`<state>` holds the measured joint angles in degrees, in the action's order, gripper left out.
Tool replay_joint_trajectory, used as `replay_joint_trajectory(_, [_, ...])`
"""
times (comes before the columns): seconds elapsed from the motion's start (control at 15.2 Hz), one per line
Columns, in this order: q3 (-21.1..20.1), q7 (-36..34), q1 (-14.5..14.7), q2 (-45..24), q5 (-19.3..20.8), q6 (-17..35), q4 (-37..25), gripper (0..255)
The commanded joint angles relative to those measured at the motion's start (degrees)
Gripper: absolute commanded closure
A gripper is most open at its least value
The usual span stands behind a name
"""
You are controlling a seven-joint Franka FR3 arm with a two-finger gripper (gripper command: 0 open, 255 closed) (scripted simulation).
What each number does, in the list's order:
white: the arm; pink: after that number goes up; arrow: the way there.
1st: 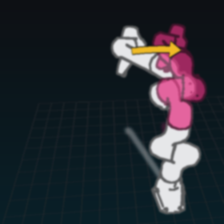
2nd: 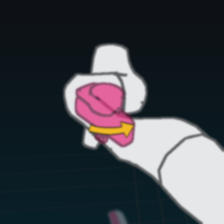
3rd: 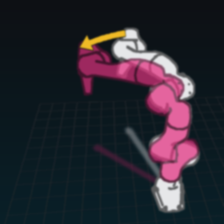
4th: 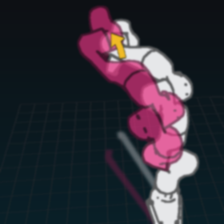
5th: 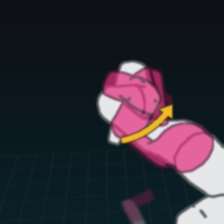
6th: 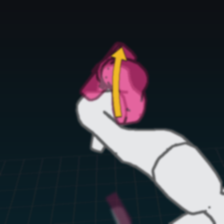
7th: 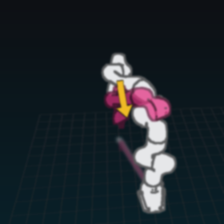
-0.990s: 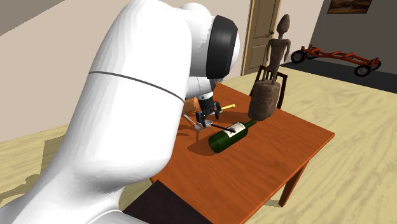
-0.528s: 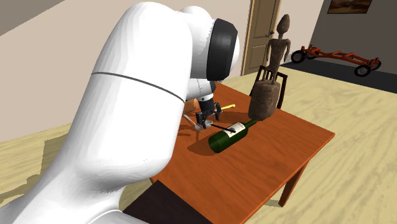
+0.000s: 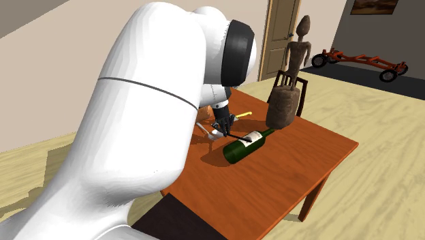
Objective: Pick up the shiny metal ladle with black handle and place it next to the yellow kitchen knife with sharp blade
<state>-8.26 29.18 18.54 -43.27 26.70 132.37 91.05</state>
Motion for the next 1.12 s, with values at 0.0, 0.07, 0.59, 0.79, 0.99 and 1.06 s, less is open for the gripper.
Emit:
replay_joint_trajectory(0.0, [0.00, 0.00, 0.00, -0.01, 0.00, 0.00, 0.01, 255])
replay_joint_trajectory(0.07, [-0.01, 0.00, 0.01, 0.00, 0.00, -0.01, 0.01, 255])
replay_joint_trajectory(0.59, [-0.71, 1.12, -0.41, 3.12, -0.94, -2.62, 0.42, 255])
replay_joint_trajectory(0.79, [-1.05, 1.70, -0.59, 4.59, -1.43, -4.01, 0.44, 255])
replay_joint_trajectory(0.99, [-1.37, 2.29, -0.76, 5.99, -1.93, -5.44, 0.35, 255])
replay_joint_trajectory(1.06, [-1.47, 2.48, -0.81, 6.45, -2.09, -5.93, 0.29, 255])
